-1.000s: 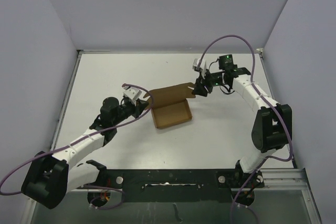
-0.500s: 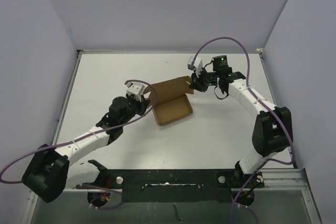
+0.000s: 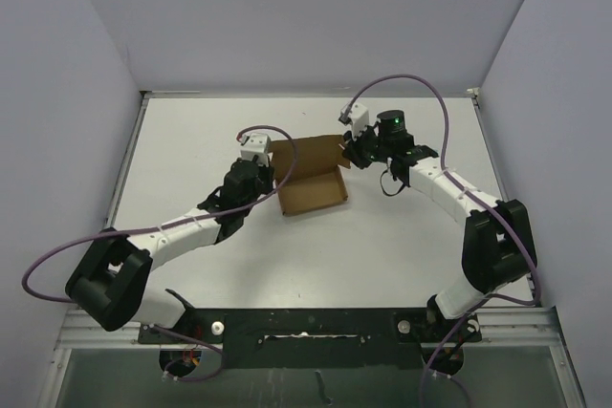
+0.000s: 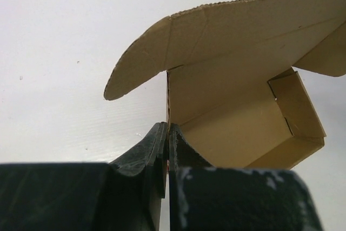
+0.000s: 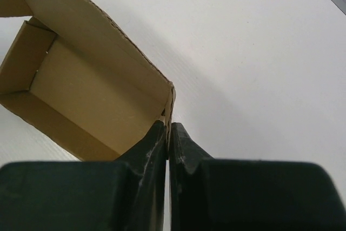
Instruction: Fold the paper box
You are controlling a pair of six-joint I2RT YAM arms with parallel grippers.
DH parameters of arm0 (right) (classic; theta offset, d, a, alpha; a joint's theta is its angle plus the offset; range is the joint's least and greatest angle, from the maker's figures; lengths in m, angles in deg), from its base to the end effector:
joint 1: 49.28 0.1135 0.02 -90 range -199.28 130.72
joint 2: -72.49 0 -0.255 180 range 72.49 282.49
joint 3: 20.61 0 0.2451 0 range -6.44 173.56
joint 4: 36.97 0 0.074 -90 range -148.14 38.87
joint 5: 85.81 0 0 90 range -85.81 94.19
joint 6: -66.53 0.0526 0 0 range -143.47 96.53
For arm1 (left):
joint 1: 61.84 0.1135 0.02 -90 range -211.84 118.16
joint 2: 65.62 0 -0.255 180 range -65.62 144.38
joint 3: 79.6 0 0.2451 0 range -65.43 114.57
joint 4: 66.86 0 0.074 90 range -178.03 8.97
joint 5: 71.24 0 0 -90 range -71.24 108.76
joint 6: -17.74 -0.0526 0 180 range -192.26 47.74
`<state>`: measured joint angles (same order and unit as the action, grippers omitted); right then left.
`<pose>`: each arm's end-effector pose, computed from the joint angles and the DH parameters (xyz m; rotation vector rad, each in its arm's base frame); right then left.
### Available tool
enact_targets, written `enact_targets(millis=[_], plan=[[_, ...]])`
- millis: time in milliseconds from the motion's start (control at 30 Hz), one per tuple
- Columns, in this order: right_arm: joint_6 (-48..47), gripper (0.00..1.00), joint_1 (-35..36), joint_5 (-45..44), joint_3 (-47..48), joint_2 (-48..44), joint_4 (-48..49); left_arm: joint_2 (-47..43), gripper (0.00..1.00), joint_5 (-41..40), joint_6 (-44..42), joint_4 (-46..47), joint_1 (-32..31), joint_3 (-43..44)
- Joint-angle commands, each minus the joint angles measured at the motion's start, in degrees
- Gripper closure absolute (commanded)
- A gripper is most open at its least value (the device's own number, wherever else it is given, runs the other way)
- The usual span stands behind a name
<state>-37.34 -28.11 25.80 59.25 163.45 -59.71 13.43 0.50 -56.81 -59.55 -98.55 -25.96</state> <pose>0.3351 0.1506 0.2528 -0.8528 1.9770 0.4807 0.2590 -0.1726 0.2202 0.1308 1.8786 -0.3264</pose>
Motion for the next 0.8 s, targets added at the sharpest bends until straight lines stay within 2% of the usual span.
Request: enact_targets(millis=[0, 633, 767], plan=[[5.69, 1.00, 0.69, -2.25, -0.37, -1.55, 7.61, 3.17, 1.00, -0.36, 2.59, 2.02, -0.38, 3.84], [11.67, 1.00, 4.78, -10.15, -4.44, -1.49, 11.91, 6.56, 1.00, 1.81, 9.19, -0.42, -0.52, 6.87], [14.57, 1.00, 4.91, -11.17, -5.86, -2.33, 12.55, 7.15, 1.00, -0.20, 11.63, -3.75, -0.64, 8.32]])
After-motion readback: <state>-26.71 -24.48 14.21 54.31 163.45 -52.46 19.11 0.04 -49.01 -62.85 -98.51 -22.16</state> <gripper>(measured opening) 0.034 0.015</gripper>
